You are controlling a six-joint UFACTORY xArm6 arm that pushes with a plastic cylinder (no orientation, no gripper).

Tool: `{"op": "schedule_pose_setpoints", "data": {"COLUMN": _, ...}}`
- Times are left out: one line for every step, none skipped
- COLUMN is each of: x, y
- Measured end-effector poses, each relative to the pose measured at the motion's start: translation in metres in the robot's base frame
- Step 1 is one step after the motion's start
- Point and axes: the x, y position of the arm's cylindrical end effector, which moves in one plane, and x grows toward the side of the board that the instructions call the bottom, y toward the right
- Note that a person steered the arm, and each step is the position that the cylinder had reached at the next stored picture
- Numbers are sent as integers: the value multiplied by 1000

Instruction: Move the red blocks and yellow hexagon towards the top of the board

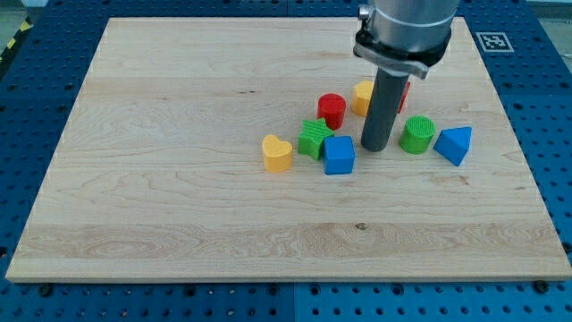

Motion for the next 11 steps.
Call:
{"op": "schedule_pose_setpoints", "data": {"x": -19, "y": -47}}
{"op": "schedule_pose_setpoints", "data": {"x": -61, "y": -47}}
{"op": "schedule_pose_setpoints", "data": {"x": -74, "y": -37}}
{"op": "schedule_pose_setpoints", "data": {"x": -40, "y": -8}}
{"op": "schedule_pose_setpoints", "data": {"x": -32, "y": 30}}
{"op": "schedule_pose_setpoints", "data": {"x": -33, "y": 68}}
{"op": "schedule_pose_setpoints", "data": {"x": -45, "y": 81}}
{"op": "schedule_pose_setpoints", "data": {"x": -40, "y": 86}}
{"op": "schedule_pose_setpoints", "data": {"x": -18, "y": 88}}
{"op": "schedule_pose_setpoints", "data": {"x": -24, "y": 91}}
{"op": "schedule_pose_setpoints", "data": {"x": -57, "y": 98}}
